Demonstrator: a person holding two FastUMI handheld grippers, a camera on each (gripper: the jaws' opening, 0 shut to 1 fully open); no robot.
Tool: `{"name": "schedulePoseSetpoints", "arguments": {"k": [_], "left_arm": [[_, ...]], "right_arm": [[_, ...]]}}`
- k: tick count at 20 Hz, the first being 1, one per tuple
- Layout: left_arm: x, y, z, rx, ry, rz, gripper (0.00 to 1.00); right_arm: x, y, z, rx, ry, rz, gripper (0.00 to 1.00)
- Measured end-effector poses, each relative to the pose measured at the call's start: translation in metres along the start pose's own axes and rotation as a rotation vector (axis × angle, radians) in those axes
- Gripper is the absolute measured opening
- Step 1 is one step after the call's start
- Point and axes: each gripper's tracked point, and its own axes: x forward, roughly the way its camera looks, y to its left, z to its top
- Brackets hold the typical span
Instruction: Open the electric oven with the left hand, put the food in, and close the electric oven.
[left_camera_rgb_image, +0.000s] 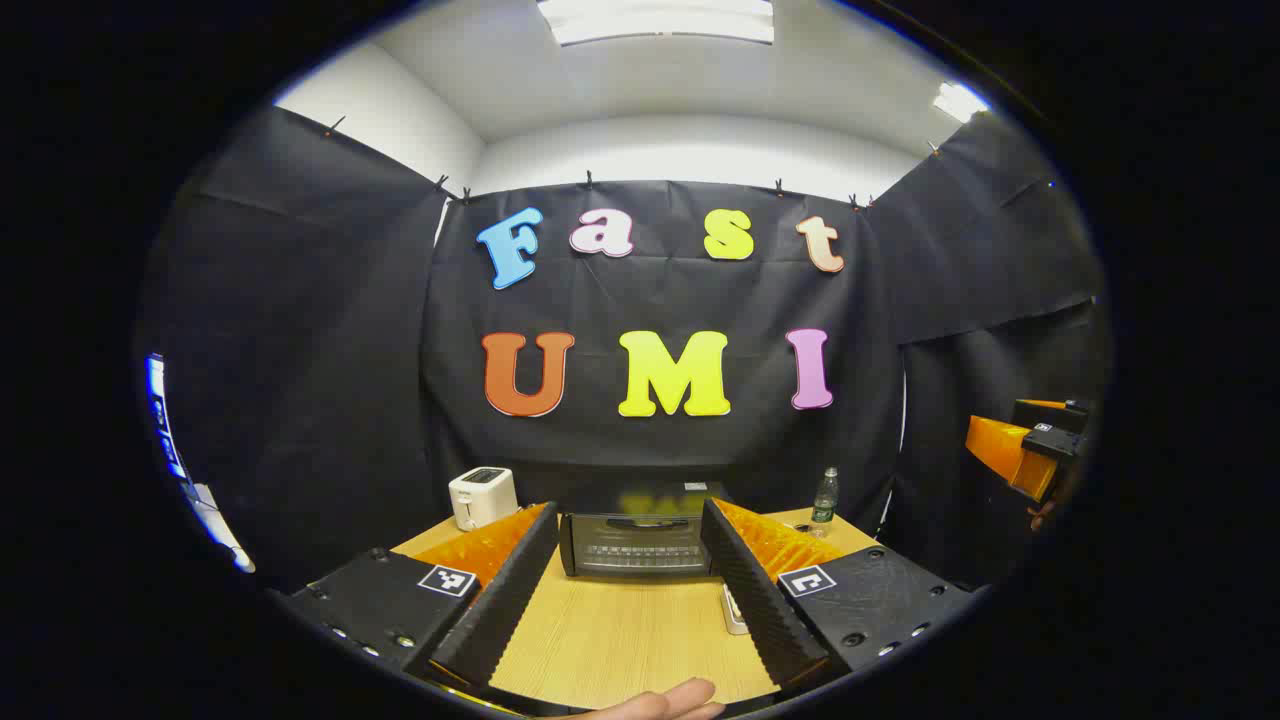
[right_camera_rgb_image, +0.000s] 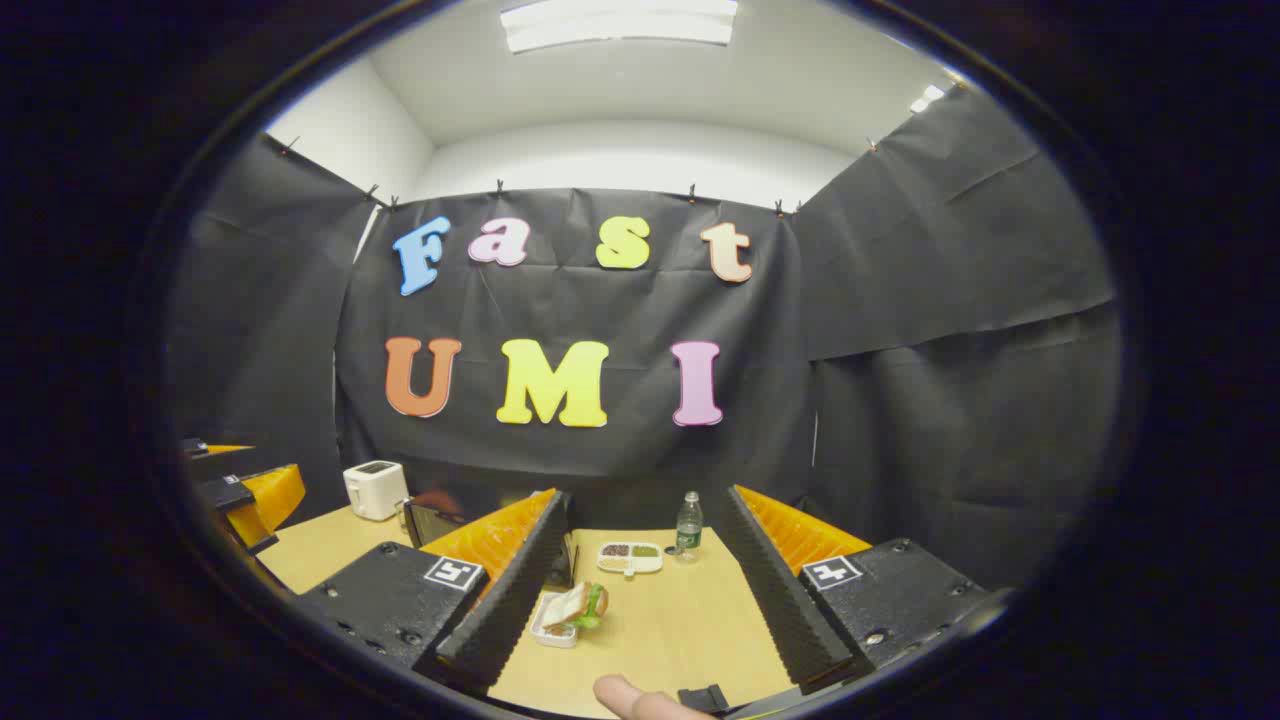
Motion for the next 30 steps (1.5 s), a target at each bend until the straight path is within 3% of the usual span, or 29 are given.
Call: {"name": "schedulePoseSetpoints", "arguments": {"k": [19,25,30], "left_arm": [[0.022,-0.002,-0.007,-0.005,0.005,-0.008,0.94],[0.091,-0.012,-0.029,-0.006,0.021,-0.04,0.94],[0.176,-0.024,-0.073,0.006,0.124,-0.074,0.94]], "right_arm": [[0.016,-0.016,-0.02,0.025,0.009,-0.008,1.0],[0.041,-0.029,-0.035,0.036,0.009,-0.016,1.0],[0.059,-0.045,-0.051,0.042,0.005,-0.025,1.0]]}}
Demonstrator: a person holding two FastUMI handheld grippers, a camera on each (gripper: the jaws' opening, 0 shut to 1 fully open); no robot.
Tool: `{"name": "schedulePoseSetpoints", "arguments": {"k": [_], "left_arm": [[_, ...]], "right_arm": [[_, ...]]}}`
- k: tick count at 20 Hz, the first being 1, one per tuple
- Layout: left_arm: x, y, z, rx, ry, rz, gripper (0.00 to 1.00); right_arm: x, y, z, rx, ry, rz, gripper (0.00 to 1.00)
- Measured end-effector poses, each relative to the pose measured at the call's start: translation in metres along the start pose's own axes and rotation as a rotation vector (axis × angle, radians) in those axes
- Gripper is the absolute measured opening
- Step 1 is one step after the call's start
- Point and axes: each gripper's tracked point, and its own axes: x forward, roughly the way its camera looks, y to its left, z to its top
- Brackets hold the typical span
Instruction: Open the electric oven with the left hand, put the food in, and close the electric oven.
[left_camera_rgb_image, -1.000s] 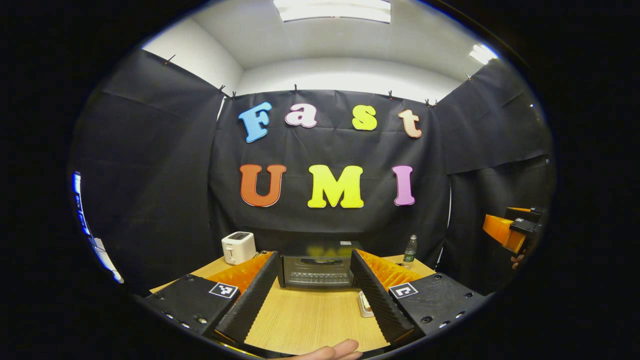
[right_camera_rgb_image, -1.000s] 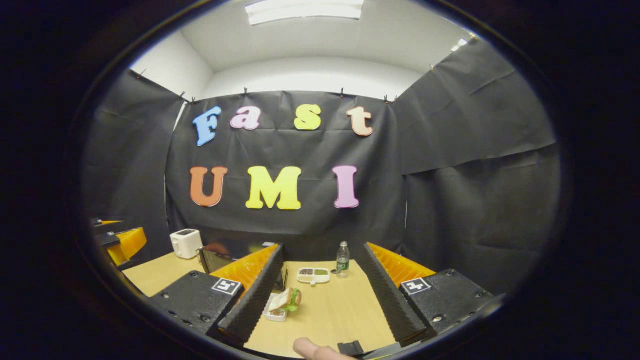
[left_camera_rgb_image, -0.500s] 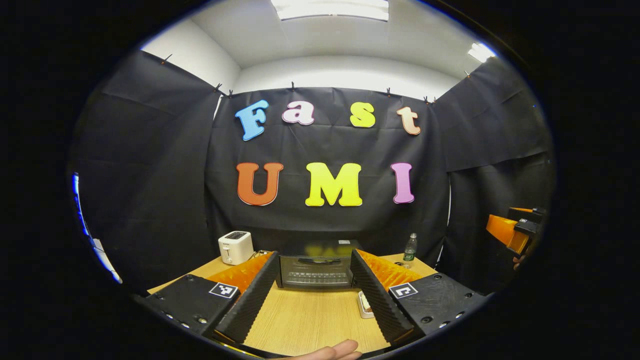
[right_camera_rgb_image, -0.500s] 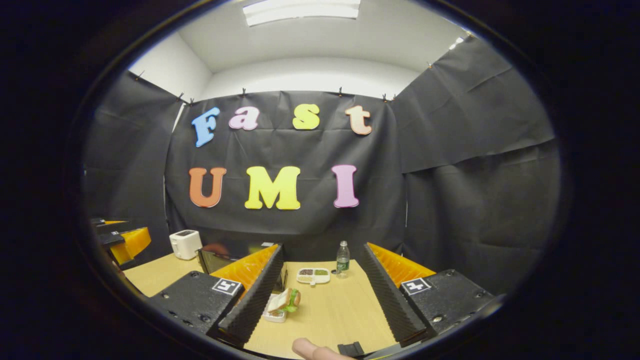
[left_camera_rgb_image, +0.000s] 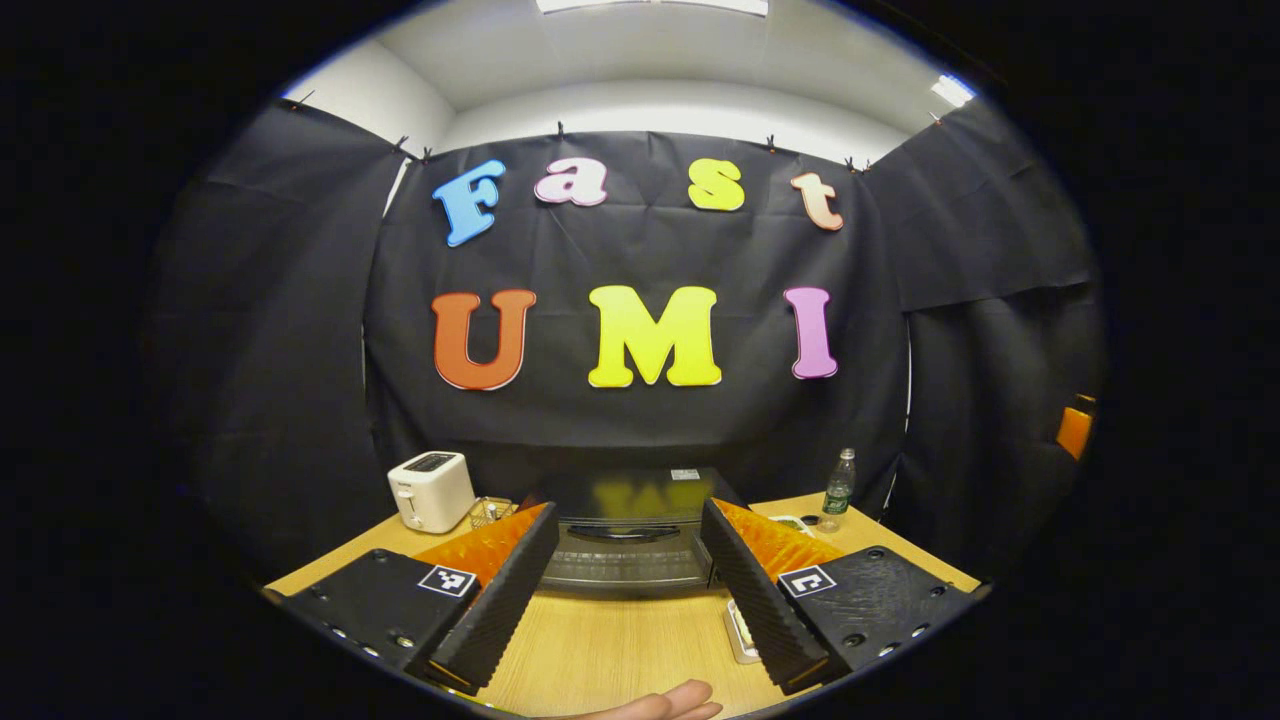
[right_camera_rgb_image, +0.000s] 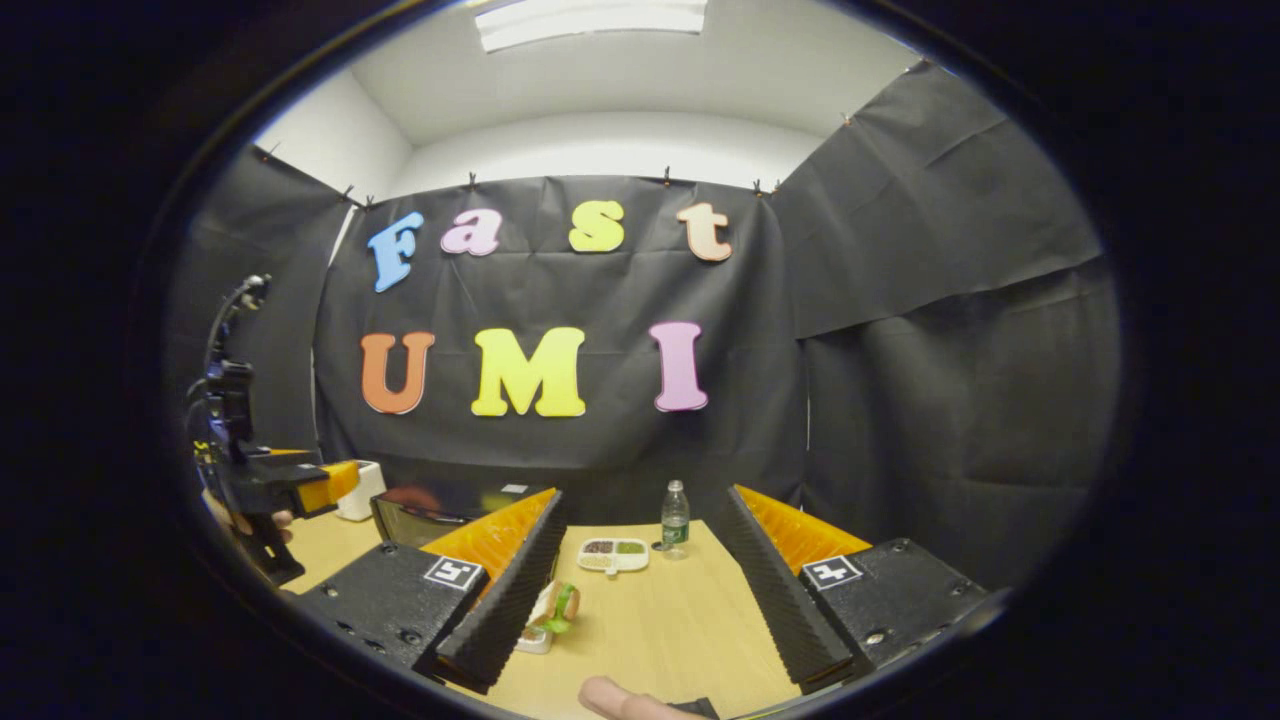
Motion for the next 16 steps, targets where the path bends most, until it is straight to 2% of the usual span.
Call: {"name": "schedulePoseSetpoints", "arguments": {"k": [3,6,8,10,16], "left_arm": [[0.053,-0.002,-0.016,-0.021,0.057,-0.021,0.94],[0.091,0.01,-0.039,-0.033,0.141,0.008,0.94],[0.113,0.016,-0.053,-0.007,0.183,0.026,0.94],[0.127,0.024,-0.068,0.015,0.23,0.049,0.94],[0.153,0.014,-0.09,0.036,0.295,0.019,0.94]], "right_arm": [[0.009,-0.009,-0.004,-0.007,-0.005,-0.003,0.99],[0.014,-0.016,-0.007,-0.004,-0.014,-0.007,1.0],[0.016,-0.019,-0.011,0.01,-0.015,-0.004,1.0],[0.02,-0.023,-0.016,0.012,-0.012,-0.007,1.0],[0.034,-0.032,-0.032,0.025,0.019,-0.014,1.0]]}}
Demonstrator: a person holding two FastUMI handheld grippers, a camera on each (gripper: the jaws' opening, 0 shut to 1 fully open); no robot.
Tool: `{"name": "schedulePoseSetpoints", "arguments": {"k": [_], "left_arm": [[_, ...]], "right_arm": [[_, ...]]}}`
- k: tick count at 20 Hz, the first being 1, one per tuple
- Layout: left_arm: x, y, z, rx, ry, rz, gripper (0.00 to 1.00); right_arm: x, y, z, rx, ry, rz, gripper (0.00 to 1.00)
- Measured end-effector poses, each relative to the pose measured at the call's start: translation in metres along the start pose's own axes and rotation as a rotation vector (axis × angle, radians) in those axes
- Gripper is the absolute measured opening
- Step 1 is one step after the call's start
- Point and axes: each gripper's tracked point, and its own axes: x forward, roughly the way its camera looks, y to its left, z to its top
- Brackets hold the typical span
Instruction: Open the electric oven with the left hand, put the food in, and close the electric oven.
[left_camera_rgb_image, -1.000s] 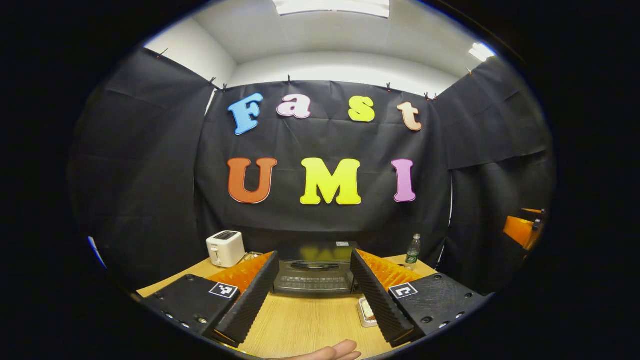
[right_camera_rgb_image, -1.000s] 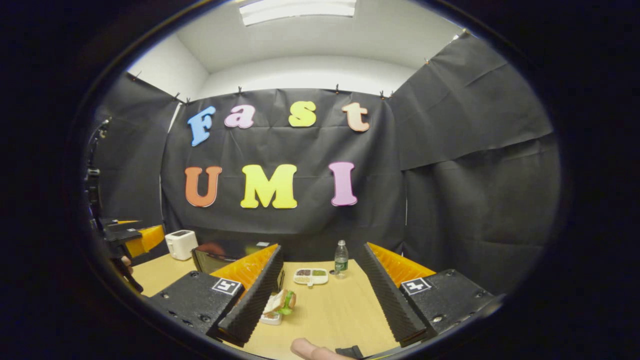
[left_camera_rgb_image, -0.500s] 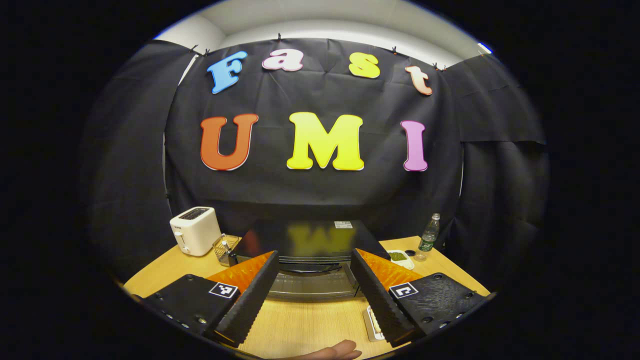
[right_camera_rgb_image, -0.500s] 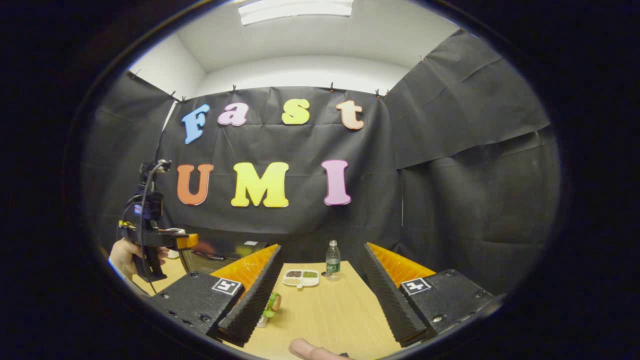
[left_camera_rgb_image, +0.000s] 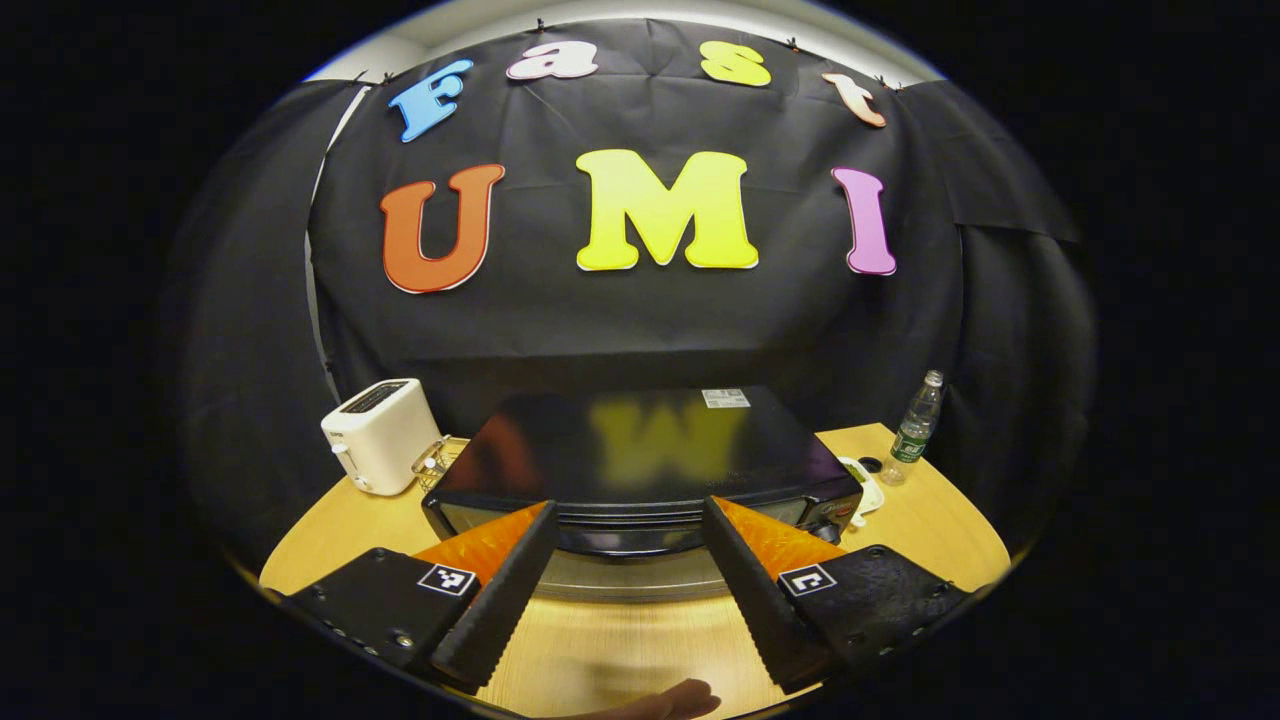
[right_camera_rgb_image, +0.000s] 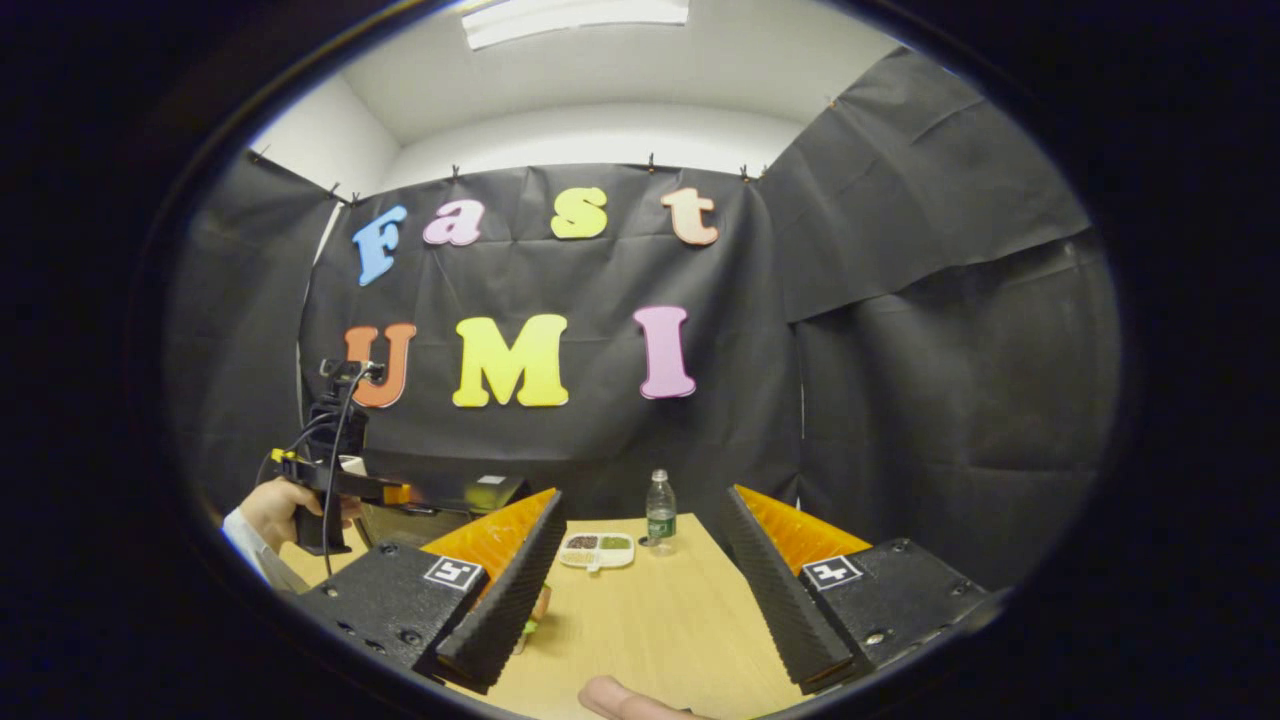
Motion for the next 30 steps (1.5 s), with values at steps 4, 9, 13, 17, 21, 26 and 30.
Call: {"name": "schedulePoseSetpoints", "arguments": {"k": [4,9,13,17,21,26,30], "left_arm": [[0.014,-0.001,-0.01,0.006,0.046,0.008,0.94],[0.019,0.002,-0.016,-0.009,0.08,0.012,0.99],[0.011,0.004,-0.022,-0.02,0.107,0.019,0.99],[0.006,-0.008,-0.068,-0.047,0.25,-0.033,0.95],[0.001,-0.005,-0.063,-0.077,0.18,-0.038,0.92],[-0.015,-0.003,-0.022,-0.011,0.07,-0.011,0.92],[-0.001,-0.003,0.001,0.018,0.026,-0.01,0.92]], "right_arm": [[0.007,-0.01,-0.008,-0.006,0.007,-0.019,0.99],[0.009,-0.015,-0.014,-0.002,0.008,-0.021,1.0],[0.005,-0.016,-0.014,0.001,0.011,-0.021,1.0],[0.0,-0.016,-0.016,-0.01,0.011,-0.029,1.0],[-0.001,-0.002,-0.02,-0.049,0.03,0.003,1.0],[0.006,-0.002,-0.024,-0.019,0.049,0.014,1.0],[0.008,-0.003,-0.02,-0.034,0.037,0.008,1.0]]}}
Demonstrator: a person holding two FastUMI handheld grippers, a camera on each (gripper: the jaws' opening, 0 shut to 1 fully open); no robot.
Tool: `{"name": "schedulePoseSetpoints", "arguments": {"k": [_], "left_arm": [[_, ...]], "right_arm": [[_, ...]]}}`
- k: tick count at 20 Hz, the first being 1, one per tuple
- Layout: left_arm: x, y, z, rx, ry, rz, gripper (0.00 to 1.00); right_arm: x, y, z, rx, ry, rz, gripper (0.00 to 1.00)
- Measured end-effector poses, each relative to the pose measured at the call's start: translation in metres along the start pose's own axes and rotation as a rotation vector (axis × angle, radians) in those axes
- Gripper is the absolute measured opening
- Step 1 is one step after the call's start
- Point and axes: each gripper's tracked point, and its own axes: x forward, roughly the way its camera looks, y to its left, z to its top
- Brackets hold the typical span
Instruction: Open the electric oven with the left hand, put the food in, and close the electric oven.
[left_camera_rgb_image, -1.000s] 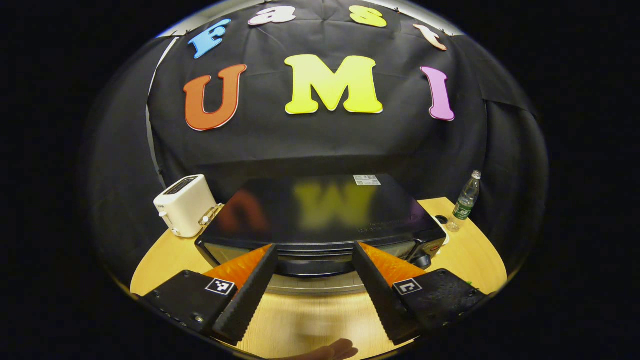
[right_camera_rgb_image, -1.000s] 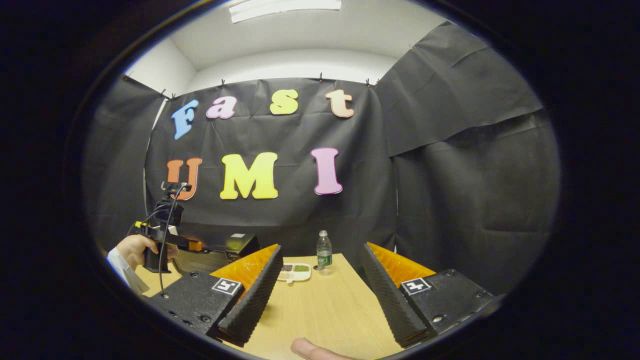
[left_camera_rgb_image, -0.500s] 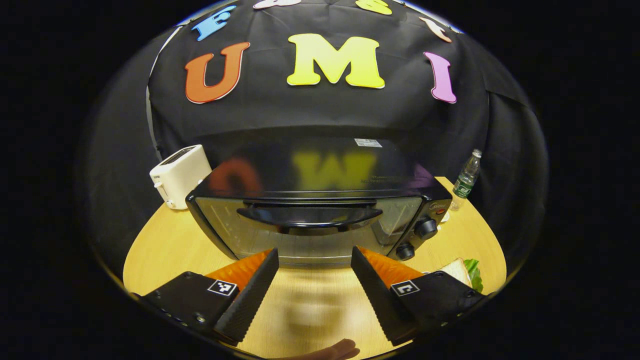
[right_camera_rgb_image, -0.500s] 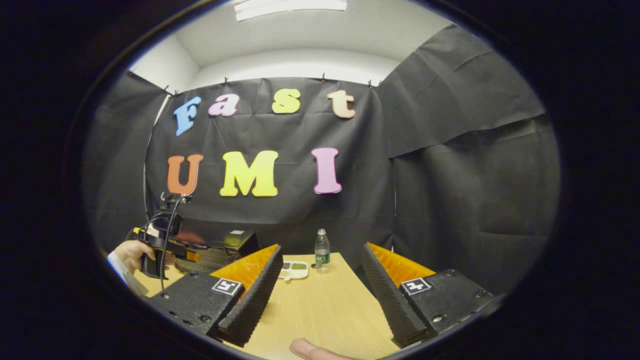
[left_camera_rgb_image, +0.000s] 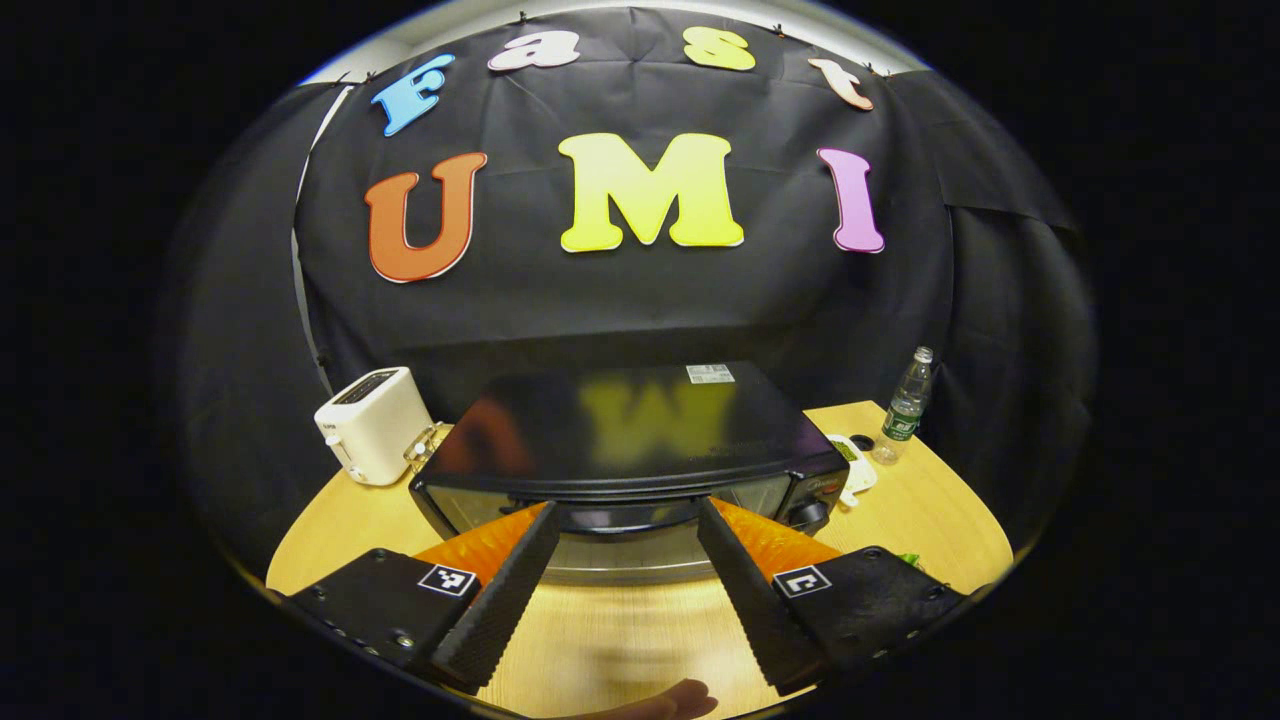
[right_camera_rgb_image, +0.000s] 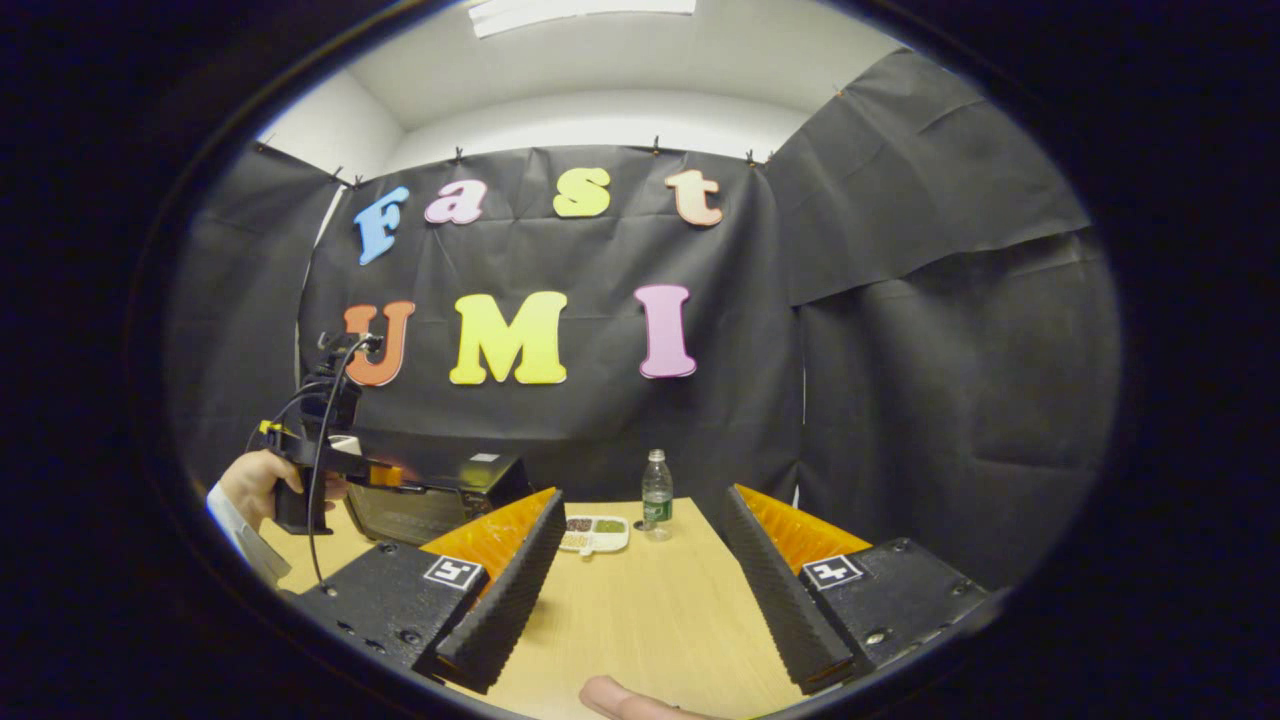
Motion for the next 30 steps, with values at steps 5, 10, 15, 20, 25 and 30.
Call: {"name": "schedulePoseSetpoints", "arguments": {"k": [5,10,15,20,25,30], "left_arm": [[0.032,0.013,-0.015,-0.027,0.066,0.03,0.98],[0.023,0.012,-0.024,-0.038,0.096,0.019,0.99],[-0.01,0.009,-0.047,-0.039,0.055,0.006,0.99],[-0.037,0.004,-0.076,-0.051,0.039,0.0,0.99],[-0.058,0.001,-0.112,-0.046,0.028,-0.001,0.99],[-0.068,-0.003,-0.15,-0.059,0.01,0.002,0.98]], "right_arm": [[0.001,-0.004,0.002,-0.017,-0.016,0.002,1.0],[0.001,-0.007,0.0,0.0,-0.015,-0.007,1.0],[-0.002,0.003,-0.008,-0.018,0.009,0.01,1.0],[-0.005,0.012,-0.006,-0.017,0.01,0.02,1.0],[-0.012,0.012,-0.001,-0.018,0.0,0.012,1.0],[-0.016,0.013,0.001,-0.022,-0.005,0.014,1.0]]}}
